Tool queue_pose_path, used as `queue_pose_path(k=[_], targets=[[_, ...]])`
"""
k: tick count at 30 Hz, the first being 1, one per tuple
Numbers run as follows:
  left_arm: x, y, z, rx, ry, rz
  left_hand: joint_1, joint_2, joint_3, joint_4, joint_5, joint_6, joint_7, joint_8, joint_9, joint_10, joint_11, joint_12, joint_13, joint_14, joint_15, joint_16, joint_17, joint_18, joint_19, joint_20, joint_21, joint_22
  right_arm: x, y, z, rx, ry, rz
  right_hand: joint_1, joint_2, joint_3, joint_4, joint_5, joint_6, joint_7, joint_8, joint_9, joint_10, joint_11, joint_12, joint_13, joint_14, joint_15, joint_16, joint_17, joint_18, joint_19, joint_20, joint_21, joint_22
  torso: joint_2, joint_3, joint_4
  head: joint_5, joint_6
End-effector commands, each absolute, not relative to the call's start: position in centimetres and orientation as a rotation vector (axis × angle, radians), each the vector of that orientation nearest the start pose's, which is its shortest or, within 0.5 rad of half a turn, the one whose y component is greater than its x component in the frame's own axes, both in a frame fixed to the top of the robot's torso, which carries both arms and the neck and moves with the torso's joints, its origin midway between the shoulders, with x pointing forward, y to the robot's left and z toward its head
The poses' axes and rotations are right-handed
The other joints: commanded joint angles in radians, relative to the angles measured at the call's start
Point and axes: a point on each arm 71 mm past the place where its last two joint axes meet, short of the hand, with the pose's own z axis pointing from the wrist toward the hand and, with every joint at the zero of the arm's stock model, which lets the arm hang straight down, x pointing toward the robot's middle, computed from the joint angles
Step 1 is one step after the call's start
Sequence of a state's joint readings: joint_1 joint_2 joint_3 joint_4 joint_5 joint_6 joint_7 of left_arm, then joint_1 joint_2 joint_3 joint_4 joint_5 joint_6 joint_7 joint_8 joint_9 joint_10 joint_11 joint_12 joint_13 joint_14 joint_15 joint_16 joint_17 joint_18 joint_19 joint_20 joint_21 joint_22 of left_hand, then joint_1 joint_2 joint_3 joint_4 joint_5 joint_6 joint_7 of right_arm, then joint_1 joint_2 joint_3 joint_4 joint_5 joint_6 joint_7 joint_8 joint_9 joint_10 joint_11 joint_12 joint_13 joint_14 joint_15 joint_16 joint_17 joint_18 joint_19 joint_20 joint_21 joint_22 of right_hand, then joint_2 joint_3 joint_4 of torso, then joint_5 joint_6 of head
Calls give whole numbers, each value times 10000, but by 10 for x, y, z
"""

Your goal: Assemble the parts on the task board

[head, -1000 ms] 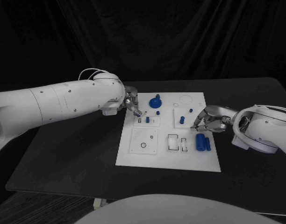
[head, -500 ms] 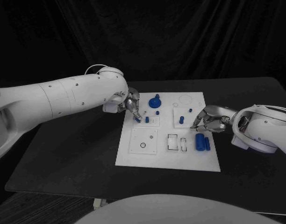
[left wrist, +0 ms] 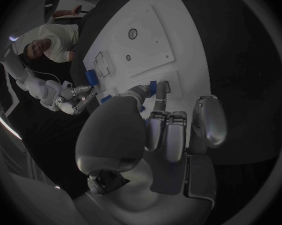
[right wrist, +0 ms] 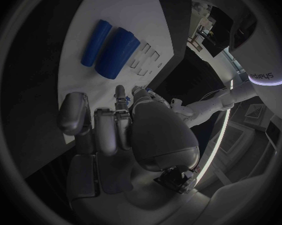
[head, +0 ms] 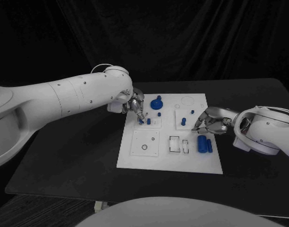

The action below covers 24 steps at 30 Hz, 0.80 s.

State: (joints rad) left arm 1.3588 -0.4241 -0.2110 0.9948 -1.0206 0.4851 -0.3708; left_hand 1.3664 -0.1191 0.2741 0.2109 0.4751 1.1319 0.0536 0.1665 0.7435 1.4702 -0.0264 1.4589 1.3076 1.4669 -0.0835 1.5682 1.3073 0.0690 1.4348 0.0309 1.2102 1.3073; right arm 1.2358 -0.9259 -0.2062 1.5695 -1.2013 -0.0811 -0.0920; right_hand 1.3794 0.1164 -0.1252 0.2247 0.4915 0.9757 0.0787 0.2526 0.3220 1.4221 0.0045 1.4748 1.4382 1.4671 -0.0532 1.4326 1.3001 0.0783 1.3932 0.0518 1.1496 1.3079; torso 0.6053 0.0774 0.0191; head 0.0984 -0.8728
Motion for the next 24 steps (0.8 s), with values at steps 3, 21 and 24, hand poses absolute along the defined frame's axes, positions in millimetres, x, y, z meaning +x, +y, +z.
queue_pose_path(k=[3, 21, 24], targets=[[554, 141, -225, 1184, 25578, -3964, 81, 62, 1473, -1426, -83, -100, -15, 69, 28, 352, 9, 33, 1843, 1039, 71, 26, 2635, 28, -87, 21, -25, 1678, 449, -228, -242, -500, 21056, 6904, 511, 437, 70, 15, 41, -45, 21, -60, -14, -33, -17, -317, -1297, 199, -59, -52, -11, 143, -98, 0, -47, 1366, 4, 3, 5, 19, 2], [559, 140, -227, 1550, 25671, -3219, 119, 63, 1464, -1446, -100, -131, 0, 75, 48, 353, 23, 45, 1854, 1039, 83, 26, 2635, 27, -91, 32, -18, 1681, 448, -227, -242, -515, 21023, 6956, 503, 409, 63, 16, 35, -44, 24, -58, -12, -48, -13, -330, -1319, 192, -57, -63, -26, 143, -101, 2, -56, 1364, 5, 0, 8, 18, 2], [559, 140, -227, 1537, 25696, -3131, 124, 62, 1463, -1450, -103, -134, 2, 76, 51, 352, 25, 45, 1854, 1039, 85, 26, 2635, 27, -94, 34, -23, 1680, 448, -227, -242, -517, 21017, 6961, 503, 409, 63, 16, 35, -44, 24, -58, -12, -48, -13, -330, -1319, 192, -57, -63, -26, 143, -101, 2, -56, 1364, 4, 1, 12, 12, 2]])
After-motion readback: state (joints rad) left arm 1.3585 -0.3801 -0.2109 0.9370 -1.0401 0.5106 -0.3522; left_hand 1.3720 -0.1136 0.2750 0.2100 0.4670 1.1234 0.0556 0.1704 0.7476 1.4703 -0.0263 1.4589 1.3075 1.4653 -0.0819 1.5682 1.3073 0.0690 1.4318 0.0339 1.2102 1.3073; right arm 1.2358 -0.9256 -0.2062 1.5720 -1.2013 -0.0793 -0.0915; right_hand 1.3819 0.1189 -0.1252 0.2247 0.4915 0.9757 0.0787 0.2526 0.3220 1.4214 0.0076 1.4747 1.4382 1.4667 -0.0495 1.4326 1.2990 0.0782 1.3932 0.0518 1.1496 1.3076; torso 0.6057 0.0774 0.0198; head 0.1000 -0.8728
